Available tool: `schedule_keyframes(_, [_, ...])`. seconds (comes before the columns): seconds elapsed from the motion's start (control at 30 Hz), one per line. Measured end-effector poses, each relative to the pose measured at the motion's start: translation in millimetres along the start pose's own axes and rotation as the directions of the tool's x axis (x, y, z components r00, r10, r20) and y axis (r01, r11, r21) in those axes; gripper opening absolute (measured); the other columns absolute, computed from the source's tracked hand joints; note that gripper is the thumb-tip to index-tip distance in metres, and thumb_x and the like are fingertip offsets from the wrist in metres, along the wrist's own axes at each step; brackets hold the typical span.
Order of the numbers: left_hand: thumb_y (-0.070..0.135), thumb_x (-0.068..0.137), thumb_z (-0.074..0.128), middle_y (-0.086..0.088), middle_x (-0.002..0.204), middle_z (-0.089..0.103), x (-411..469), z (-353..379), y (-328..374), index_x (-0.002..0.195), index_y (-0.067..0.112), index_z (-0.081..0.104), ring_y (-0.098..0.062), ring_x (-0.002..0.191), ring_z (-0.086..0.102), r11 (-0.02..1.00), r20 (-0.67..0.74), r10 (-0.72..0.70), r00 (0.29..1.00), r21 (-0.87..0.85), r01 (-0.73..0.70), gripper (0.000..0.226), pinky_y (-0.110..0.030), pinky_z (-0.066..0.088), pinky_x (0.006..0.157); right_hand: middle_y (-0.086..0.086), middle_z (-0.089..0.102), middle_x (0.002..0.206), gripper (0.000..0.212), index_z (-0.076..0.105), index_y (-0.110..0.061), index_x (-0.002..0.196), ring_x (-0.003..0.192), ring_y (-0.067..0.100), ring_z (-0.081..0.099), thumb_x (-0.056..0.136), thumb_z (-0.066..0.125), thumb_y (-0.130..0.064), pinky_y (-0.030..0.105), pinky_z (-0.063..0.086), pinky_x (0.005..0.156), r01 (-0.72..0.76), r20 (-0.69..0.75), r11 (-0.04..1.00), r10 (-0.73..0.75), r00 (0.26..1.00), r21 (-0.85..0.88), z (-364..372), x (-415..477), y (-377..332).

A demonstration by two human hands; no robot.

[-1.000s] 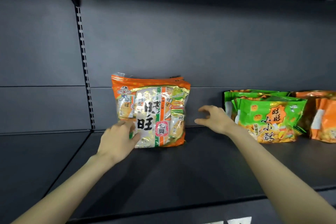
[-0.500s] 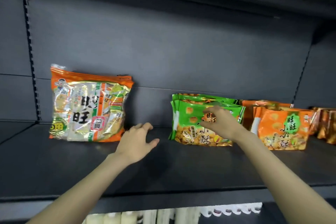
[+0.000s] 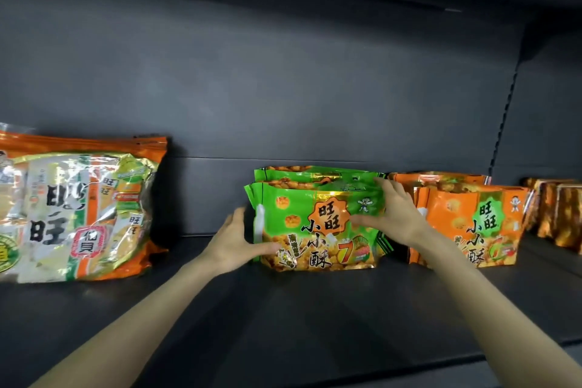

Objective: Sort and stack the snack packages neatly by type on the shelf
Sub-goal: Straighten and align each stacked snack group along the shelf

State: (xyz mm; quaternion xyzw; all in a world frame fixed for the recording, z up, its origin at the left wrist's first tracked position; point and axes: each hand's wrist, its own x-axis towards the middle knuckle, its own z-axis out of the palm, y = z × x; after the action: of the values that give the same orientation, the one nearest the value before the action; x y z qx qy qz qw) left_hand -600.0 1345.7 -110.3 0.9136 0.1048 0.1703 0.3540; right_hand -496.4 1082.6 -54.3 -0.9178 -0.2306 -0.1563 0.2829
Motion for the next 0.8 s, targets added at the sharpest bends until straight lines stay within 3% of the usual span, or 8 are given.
schedule_keyframes(0.2, [0.059,0.044,0.084,0.006,0.134,0.049,40.7,12.3,-11.5,0.131,0.03,0.031,-0.014,0.124,0.048,0.979,0.103,0.017,0.995,-0.202,0.005,0.106,-0.039,0.04,0.107,0.005,0.026,0.151,0.116,0.018,-0.019,0.149,0.14,0.027,0.021,0.058,0.084,-0.046,0.045,0.024,0.113,-0.019,-0.01,0.992,0.02,1.0,0.123,7.4,33.0,20.1])
schedule_keyframes(0.3, [0.036,0.056,0.089,0.012,0.124,0.056,50.5,17.0,-13.7,0.131,0.029,0.031,-0.007,0.114,0.054,0.954,0.157,0.029,0.987,-0.299,0.019,0.095,-0.028,0.041,0.102,0.002,0.027,0.151,0.119,0.021,-0.019,0.149,0.139,0.022,0.029,0.053,0.087,-0.042,0.038,0.028,0.113,-0.019,0.056,0.968,0.005,0.998,0.25,8.1,43.5,25.5])
schedule_keyframes(0.47, [0.018,0.064,0.085,0.023,0.107,0.057,54.6,19.8,-10.7,0.127,0.035,0.028,0.01,0.093,0.055,0.909,0.17,0.033,0.985,-0.414,0.041,0.087,-0.008,0.042,0.079,-0.001,0.018,0.157,0.14,0.026,-0.029,0.147,0.145,0.022,0.018,0.025,0.076,-0.078,0.05,0.024,0.116,0.012,0.174,0.974,-0.053,0.983,0.226,5.8,68.0,36.4])
schedule_keyframes(0.6, [0.028,0.046,0.092,0.015,0.118,0.061,54.6,21.5,-12.4,0.131,0.036,0.029,-0.003,0.107,0.06,0.887,0.164,0.012,0.986,-0.457,0.065,0.106,-0.026,0.045,0.097,0.0,0.017,0.158,0.136,0.03,-0.035,0.145,0.145,0.023,0.018,0.025,0.078,-0.076,0.05,0.021,0.117,0.044,0.277,0.976,-0.103,0.955,0.212,0.8,81.8,40.7])
schedule_keyframes(0.73, [0.018,0.053,0.09,0.01,0.118,0.064,50.9,22.3,-8.4,0.133,0.029,0.035,-0.005,0.106,0.062,0.88,0.122,-0.015,0.992,-0.469,0.071,0.098,-0.024,0.047,0.093,-0.002,0.023,0.154,0.119,0.032,-0.028,0.145,0.142,0.022,0.024,0.041,0.083,-0.056,0.04,0.022,0.117,0.096,0.317,0.973,-0.16,0.935,0.209,-3.8,89.4,41.1])
schedule_keyframes(0.8, [0.019,0.051,0.092,0.009,0.118,0.065,47.5,22.2,-7.4,0.134,0.026,0.036,-0.008,0.108,0.063,0.876,0.113,-0.028,0.993,-0.475,0.079,0.1,-0.031,0.047,0.099,-0.001,0.024,0.153,0.116,0.034,-0.027,0.145,0.141,0.022,0.025,0.044,0.082,-0.053,0.038,0.021,0.116,0.115,0.301,0.971,-0.176,0.937,0.21,-3.5,89.3,41.7])
